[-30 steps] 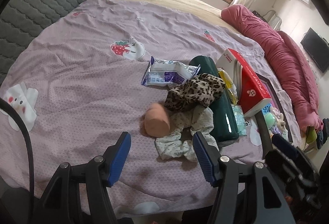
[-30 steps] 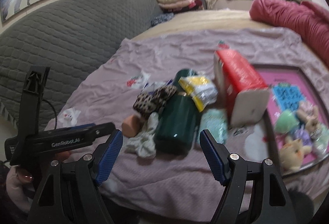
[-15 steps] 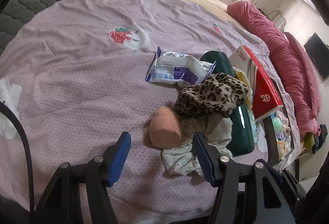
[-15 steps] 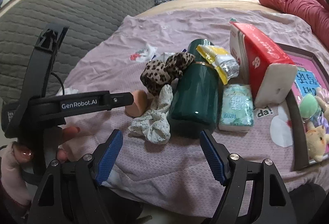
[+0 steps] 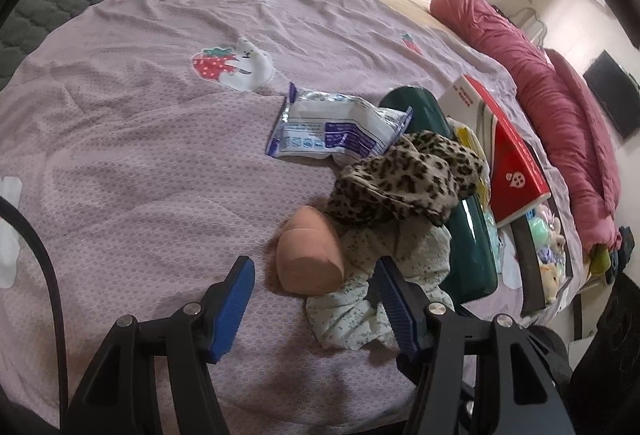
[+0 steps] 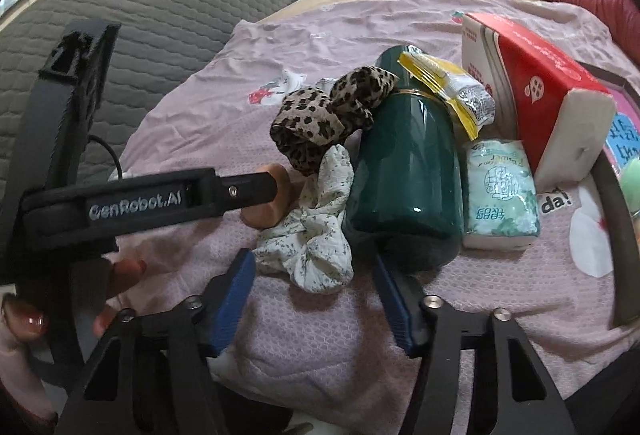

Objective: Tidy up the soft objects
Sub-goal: 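Grasp the peach makeup sponge with the left tool while the right tool grasps the white floral scrunchie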

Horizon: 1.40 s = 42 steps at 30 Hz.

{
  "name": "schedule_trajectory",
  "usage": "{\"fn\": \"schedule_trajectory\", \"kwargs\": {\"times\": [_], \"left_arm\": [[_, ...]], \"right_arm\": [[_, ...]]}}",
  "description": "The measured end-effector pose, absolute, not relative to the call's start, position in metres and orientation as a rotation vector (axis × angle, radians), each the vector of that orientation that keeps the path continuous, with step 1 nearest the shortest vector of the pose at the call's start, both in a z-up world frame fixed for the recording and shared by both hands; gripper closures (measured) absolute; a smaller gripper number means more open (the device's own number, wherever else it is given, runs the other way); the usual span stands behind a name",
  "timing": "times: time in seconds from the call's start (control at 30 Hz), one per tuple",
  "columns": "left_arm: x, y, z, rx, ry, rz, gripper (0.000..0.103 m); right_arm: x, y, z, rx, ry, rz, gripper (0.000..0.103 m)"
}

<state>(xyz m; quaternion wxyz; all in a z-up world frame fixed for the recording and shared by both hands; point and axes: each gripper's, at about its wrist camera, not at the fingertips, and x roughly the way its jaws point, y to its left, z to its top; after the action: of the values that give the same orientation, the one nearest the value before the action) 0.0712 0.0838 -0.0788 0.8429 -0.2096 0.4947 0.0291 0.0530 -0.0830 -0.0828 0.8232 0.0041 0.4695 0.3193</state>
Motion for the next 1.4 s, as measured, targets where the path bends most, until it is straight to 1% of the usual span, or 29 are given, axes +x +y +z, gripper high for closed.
{"fn": "schedule_trajectory", "kwargs": {"times": [0.1, 0.17, 0.2, 0.27, 0.3, 0.37, 0.47, 0.57, 0.63, 0.67, 0.73, 0.77, 0.93, 0.97, 1.03, 1.07, 1.13, 1.17, 1.33, 1.4], "left_arm": [[0.073, 0.080, -0.080, -0.425, 1.053, 0.054, 0.041], [0.074, 0.079, -0.082, -0.421, 1.060, 0.050, 0.041], [0.075, 0.080, -0.083, -0.422, 1.065, 0.047, 0.041], [0.075, 0.081, -0.086, -0.423, 1.071, 0.048, 0.041], [0.075, 0.081, -0.087, -0.421, 1.074, 0.051, 0.041], [0.077, 0.083, -0.090, -0.419, 1.080, 0.056, 0.041], [0.080, 0.085, -0.095, -0.423, 1.088, 0.060, 0.041], [0.085, 0.085, -0.101, -0.419, 1.097, 0.066, 0.041], [0.087, 0.085, -0.102, -0.417, 1.095, 0.062, 0.049], [0.088, 0.086, -0.103, -0.415, 1.091, 0.062, 0.051], [0.090, 0.087, -0.104, -0.421, 1.088, 0.057, 0.061], [0.090, 0.089, -0.105, -0.436, 1.087, 0.052, 0.063], [0.093, 0.092, -0.106, -0.472, 1.070, 0.031, 0.065], [0.093, 0.092, -0.106, -0.474, 1.068, 0.028, 0.065], [0.093, 0.093, -0.106, -0.484, 1.068, 0.028, 0.065], [0.092, 0.094, -0.107, -0.491, 1.069, 0.027, 0.065], [0.092, 0.096, -0.106, -0.500, 1.065, 0.028, 0.065], [0.091, 0.096, -0.106, -0.500, 1.065, 0.028, 0.065], [0.092, 0.098, -0.105, -0.502, 1.060, 0.025, 0.065], [0.092, 0.100, -0.104, -0.510, 1.055, 0.021, 0.065]], "right_arm": [[0.055, -0.085, -0.085, 0.029, 0.997, 0.673, 0.052], [0.058, -0.087, -0.086, 0.046, 0.999, 0.674, 0.063], [0.060, -0.087, -0.087, 0.060, 1.008, 0.680, 0.066], [0.063, -0.088, -0.090, 0.088, 1.024, 0.689, 0.080], [0.065, -0.089, -0.092, 0.100, 1.033, 0.687, 0.084], [0.068, -0.094, -0.093, 0.132, 1.044, 0.689, 0.089], [0.070, -0.098, -0.092, 0.153, 1.051, 0.698, 0.093], [0.067, -0.099, -0.086, 0.142, 1.039, 0.711, 0.094], [0.063, -0.098, -0.080, 0.122, 1.020, 0.723, 0.094], [0.061, -0.099, -0.077, 0.112, 1.009, 0.729, 0.095], [0.056, -0.101, -0.071, 0.089, 0.986, 0.732, 0.095], [0.055, -0.103, -0.069, 0.084, 0.977, 0.735, 0.095], [0.054, -0.109, -0.065, 0.066, 0.970, 0.723, 0.096], [0.055, -0.110, -0.067, 0.080, 0.979, 0.735, 0.093], [0.056, -0.107, -0.071, 0.100, 1.007, 0.770, 0.093], [0.056, -0.106, -0.073, 0.097, 1.015, 0.771, 0.086], [0.058, -0.101, -0.078, 0.105, 1.040, 0.789, 0.079], [0.059, -0.099, -0.079, 0.106, 1.046, 0.790, 0.070], [0.059, -0.084, -0.084, 0.104, 1.058, 0.820, 0.068], [0.058, -0.075, -0.087, 0.092, 1.065, 0.823, 0.063]]}}
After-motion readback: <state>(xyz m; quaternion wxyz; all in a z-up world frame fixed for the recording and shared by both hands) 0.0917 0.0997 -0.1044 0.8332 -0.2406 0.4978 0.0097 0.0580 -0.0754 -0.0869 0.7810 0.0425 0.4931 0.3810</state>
